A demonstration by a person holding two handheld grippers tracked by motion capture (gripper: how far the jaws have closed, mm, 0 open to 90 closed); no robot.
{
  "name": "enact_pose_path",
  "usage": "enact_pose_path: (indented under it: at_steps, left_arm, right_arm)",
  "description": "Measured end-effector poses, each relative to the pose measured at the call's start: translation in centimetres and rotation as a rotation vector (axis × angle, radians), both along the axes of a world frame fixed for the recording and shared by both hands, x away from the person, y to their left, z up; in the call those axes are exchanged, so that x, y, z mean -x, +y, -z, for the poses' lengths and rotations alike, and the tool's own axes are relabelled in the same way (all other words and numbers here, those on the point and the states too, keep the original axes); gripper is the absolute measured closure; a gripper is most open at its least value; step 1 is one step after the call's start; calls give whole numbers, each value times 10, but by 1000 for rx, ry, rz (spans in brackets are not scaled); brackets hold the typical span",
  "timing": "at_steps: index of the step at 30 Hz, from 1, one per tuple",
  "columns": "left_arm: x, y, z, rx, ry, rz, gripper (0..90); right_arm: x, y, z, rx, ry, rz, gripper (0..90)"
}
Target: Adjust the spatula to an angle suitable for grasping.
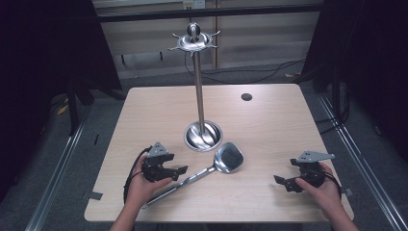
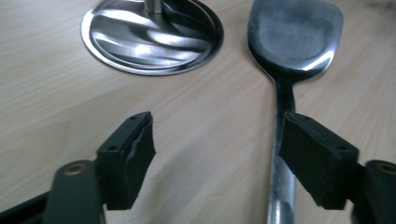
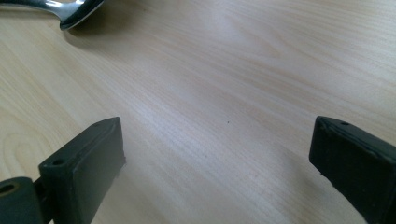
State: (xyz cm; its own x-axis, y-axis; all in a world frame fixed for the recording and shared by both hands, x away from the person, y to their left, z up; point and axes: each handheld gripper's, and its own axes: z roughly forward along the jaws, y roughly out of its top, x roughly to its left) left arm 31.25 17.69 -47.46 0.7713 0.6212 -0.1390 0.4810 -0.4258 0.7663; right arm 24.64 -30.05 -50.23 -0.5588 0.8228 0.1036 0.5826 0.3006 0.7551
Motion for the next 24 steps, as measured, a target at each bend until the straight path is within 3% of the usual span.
enact_pose_path:
  at_steps: [6, 11, 14, 24]
  left_arm:
    - [10, -4, -3, -28, 25, 26, 391]
    - [18, -6, -8, -12, 56, 72, 608]
    - [23, -9, -7, -24, 73, 101, 693]
    - [32, -10, 0, -45, 128, 136, 862]
  right_arm:
    - [-5, 4, 0, 13, -2, -12, 32]
    - [-11, 10, -1, 20, -11, -25, 32]
    - [-14, 12, -1, 20, -13, -25, 32]
    - [-24, 18, -2, 13, -19, -28, 32]
